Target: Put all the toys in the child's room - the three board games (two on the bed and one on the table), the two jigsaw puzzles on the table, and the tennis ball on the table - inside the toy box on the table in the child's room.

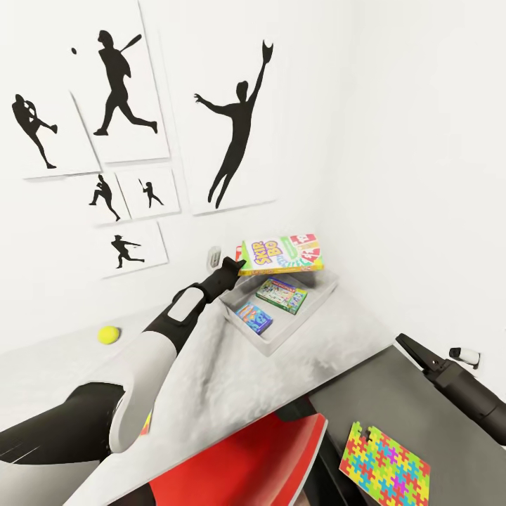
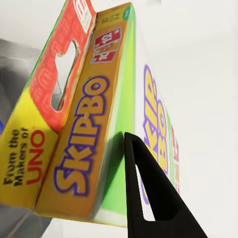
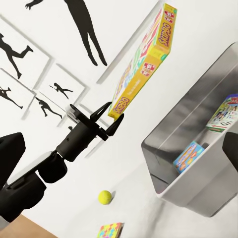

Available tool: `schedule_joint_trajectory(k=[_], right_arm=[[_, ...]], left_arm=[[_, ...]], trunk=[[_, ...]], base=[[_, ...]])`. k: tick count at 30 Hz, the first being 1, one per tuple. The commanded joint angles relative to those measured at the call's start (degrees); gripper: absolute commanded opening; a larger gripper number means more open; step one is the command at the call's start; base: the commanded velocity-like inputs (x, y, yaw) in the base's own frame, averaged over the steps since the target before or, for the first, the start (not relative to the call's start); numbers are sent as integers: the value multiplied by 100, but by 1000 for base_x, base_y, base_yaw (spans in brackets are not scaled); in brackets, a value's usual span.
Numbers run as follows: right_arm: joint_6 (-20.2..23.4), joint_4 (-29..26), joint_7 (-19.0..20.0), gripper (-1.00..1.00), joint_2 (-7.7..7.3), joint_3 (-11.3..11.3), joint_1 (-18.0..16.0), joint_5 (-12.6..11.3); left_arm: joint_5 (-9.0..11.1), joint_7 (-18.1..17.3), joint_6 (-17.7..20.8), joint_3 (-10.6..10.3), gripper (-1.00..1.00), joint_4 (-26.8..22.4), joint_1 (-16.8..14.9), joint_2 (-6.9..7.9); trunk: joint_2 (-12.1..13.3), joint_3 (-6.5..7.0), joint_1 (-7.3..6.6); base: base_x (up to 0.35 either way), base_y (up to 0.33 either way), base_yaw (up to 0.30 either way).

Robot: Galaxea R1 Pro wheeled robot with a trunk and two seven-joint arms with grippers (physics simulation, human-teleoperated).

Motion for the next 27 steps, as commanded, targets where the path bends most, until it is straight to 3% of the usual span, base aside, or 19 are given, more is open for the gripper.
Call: schedule_joint_trajectory(k=[1, 21, 24, 27], right_arm=[[34, -1, 7, 100, 0, -4, -5, -15], [41, -1, -27, 100, -6, -5, -5, -13], [42, -1, -27, 100, -7, -10, -5, -9], [43, -1, -27, 100, -7, -12, -5, -10]], left_arm=[[53, -4, 23, -5, -100, -3, -6, 0], [87, 40, -188, -22, -100, -28, -1, 0], [87, 44, -326, -24, -100, -30, 1, 0], [88, 46, -696, -114, -100, -1, 8, 0]], trunk=[[-11, -11, 3], [-11, -62, 3], [-11, -89, 3], [-11, -117, 3]], base=[[0, 0, 0], [0, 0, 0], [0, 0, 0], [0, 0, 0]])
